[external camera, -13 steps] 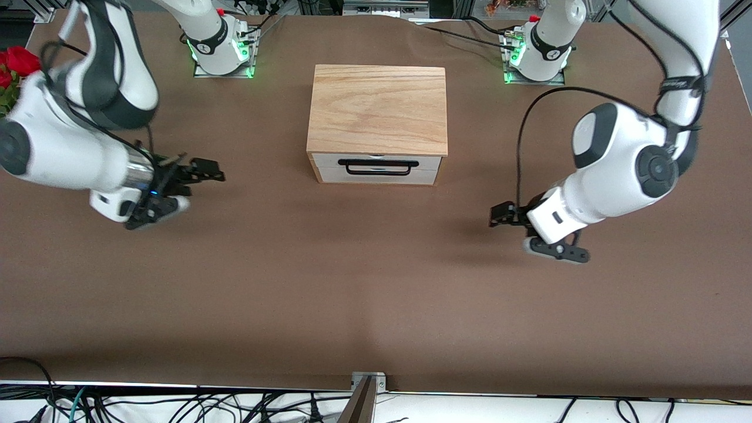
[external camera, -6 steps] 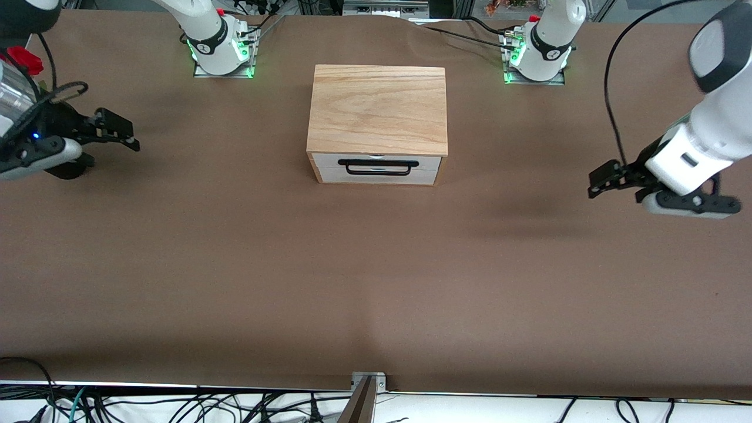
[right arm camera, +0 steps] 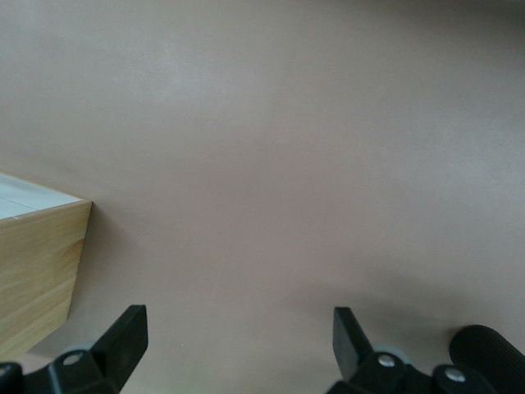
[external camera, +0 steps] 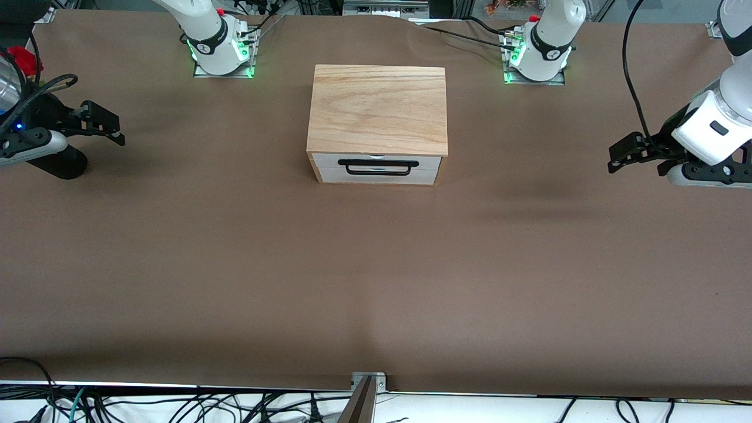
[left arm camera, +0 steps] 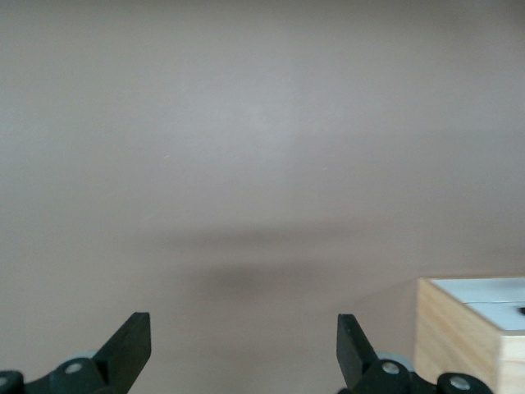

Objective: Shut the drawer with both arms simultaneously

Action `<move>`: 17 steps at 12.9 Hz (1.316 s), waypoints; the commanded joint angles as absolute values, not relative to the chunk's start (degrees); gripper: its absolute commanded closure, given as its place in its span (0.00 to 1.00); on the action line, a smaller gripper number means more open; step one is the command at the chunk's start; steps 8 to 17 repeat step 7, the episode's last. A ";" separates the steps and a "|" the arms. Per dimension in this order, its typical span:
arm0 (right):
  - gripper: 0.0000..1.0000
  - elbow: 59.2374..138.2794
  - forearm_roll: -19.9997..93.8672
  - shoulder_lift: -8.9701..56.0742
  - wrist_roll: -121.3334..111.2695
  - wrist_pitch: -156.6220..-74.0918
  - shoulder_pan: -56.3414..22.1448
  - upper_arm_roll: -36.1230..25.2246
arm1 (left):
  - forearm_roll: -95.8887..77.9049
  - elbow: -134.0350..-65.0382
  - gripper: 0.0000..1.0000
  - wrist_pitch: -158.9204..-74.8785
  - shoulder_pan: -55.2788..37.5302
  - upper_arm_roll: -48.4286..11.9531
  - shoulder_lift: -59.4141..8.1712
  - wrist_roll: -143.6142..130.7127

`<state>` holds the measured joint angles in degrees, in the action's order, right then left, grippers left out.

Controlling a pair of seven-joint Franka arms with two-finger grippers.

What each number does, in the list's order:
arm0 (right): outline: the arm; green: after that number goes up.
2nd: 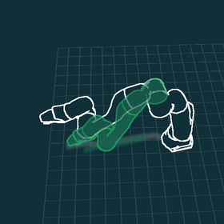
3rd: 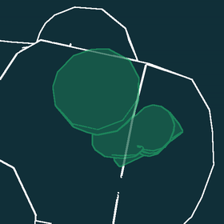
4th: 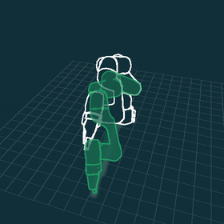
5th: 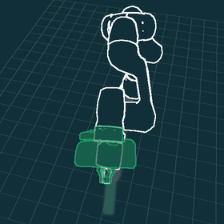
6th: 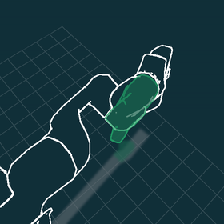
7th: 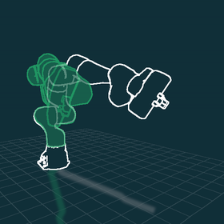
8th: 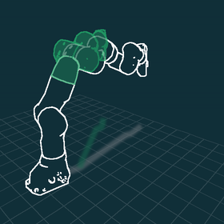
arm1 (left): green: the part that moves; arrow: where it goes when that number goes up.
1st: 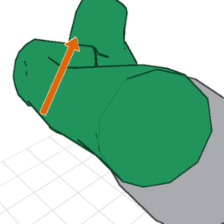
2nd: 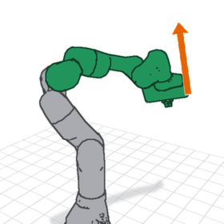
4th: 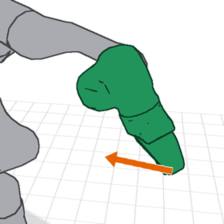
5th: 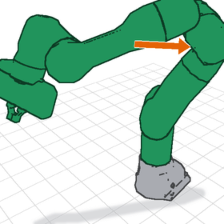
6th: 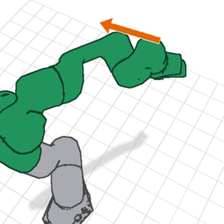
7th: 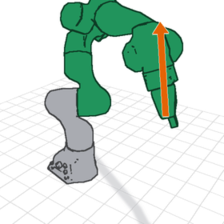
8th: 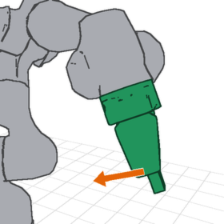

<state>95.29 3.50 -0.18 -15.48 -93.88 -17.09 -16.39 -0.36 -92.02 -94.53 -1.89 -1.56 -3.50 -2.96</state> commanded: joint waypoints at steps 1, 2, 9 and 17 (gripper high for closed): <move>0.00 94.66 2.55 -0.44 -14.59 -92.81 -16.52 -16.00 | 1.94 -92.72 0.00 -92.65 -0.88 -3.25 -2.11 -2.90; 0.00 94.66 2.55 -0.44 -14.59 -92.81 -16.52 -16.00 | 1.67 -92.46 0.00 -91.77 -0.88 -3.25 -2.20 -2.99; 0.00 94.75 2.02 -0.62 -14.59 -92.73 -16.52 -16.00 | 2.02 -90.88 0.00 -91.58 -1.05 -3.34 -2.99 -3.08; 0.00 94.75 2.02 -0.62 -14.59 -92.73 -16.52 -16.00 | 2.02 -90.88 0.00 -91.58 -1.05 -3.34 -2.99 -3.08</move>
